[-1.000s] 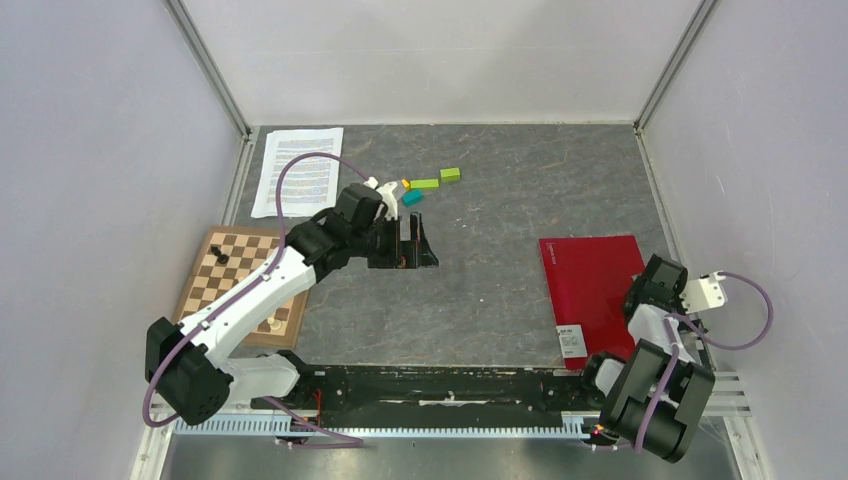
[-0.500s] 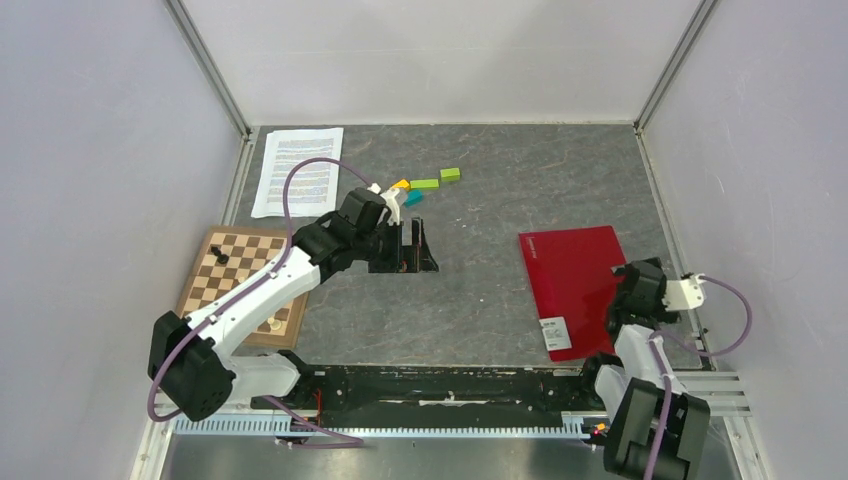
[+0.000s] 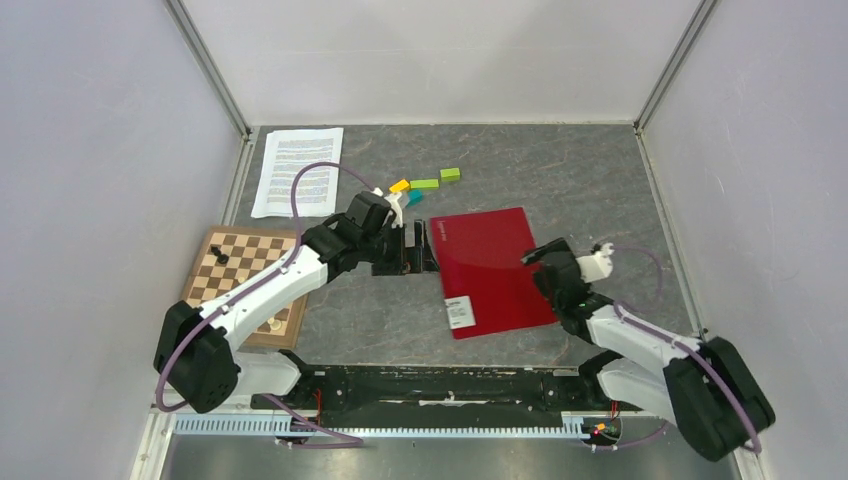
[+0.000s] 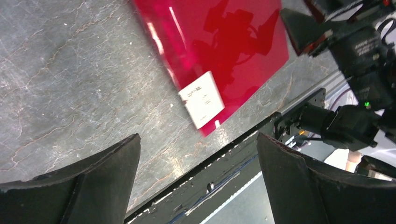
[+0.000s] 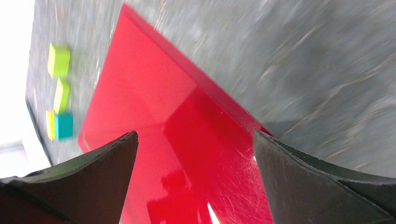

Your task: Put the files into the folder

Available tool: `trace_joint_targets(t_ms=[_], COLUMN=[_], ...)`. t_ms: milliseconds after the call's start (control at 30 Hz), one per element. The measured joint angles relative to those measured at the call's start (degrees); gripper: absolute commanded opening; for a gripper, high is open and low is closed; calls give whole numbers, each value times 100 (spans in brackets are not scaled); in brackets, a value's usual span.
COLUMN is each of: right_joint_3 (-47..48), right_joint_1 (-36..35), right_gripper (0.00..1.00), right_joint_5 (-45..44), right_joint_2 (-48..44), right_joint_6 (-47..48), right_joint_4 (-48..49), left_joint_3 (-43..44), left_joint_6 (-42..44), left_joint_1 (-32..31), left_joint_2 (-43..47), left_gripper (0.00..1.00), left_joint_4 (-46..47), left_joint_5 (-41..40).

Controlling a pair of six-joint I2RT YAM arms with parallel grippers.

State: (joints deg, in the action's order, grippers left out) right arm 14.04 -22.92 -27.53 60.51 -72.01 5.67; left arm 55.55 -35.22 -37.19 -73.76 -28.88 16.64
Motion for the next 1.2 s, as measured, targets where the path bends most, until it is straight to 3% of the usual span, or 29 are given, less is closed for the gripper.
trace_joint_targets(t_ms=[133, 267, 433, 567, 667, 833, 1200], right_joint_3=[505, 953, 1268, 1259, 1207, 852, -17], right_joint_1=[-1027, -1213, -1272, -1886, -2782, -3700, -4332], right_gripper=[98, 98, 98, 98, 98, 98, 98], right_joint_5=[-55, -92, 33, 428, 785, 1102, 975], right_joint_2=[605, 699, 267, -247, -284, -271, -157], right_joint_6=[-321, -181, 258, 223, -63, -575, -1139], right_joint_4=[-267, -1036, -2531, -2883, -2747, -2131, 85], left_joint_3=[-39, 109, 984, 1530, 2065, 2997, 3978], left_joint_6=[-197, -273, -334, -374, -348, 20, 1036], left_joint_1=[48, 238, 721, 1047, 1073, 1008, 332], left_joint_2=[-101, -407, -1390, -2122, -2706, -3574, -4929], left_gripper=[100, 99, 99, 98, 98, 98, 97], left_joint_4=[35, 20, 170, 481, 680, 984, 664], left_joint_5=[-175, -466, -612, -684, -704, -595, -1257])
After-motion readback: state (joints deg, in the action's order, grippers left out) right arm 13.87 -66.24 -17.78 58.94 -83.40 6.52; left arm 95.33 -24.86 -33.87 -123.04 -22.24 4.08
